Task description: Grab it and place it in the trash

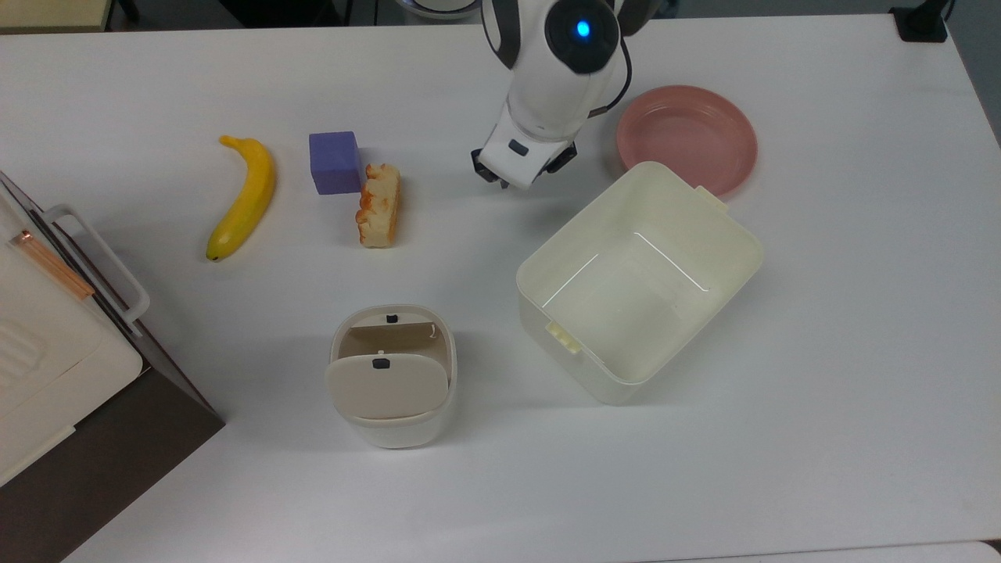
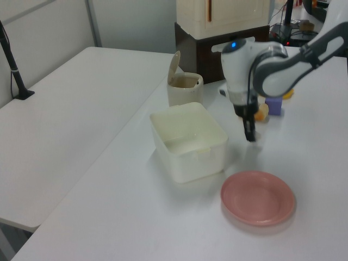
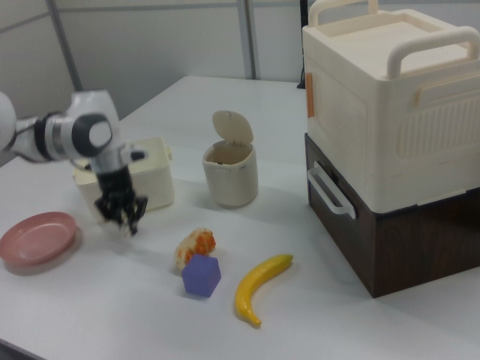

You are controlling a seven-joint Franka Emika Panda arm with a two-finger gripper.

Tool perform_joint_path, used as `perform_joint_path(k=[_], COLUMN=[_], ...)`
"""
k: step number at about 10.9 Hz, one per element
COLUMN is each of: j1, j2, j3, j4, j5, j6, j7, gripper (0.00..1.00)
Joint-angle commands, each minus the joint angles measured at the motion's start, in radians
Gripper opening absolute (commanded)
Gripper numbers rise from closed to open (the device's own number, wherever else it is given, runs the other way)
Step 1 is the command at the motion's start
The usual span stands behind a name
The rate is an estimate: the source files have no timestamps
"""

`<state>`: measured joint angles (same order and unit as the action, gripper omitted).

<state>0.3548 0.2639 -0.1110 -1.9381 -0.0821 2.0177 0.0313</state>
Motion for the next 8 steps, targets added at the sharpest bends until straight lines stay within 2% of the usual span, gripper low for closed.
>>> perform_joint_path(k=[1,3,5,6,8], j1=[-0.039,-0.043,-0.057,-0.063,-0.057], j2=[-0.028,-0.029,-0.005,0.018,0.038], j3=[-0.105,-0.188,-0.239,-0.243,-0.243], j4=[0.212,0.242,0.242,0.242,0.242], j5=[-0.005,-0.002,-0.008,-0.013,-0.013], j6=[0.016,0.25,0.486,0.548,0.561], j7=[-0.118,-0.113,-0.049,0.0,0.083], gripper=[0.15,0.15,0.15,0.23,0.86])
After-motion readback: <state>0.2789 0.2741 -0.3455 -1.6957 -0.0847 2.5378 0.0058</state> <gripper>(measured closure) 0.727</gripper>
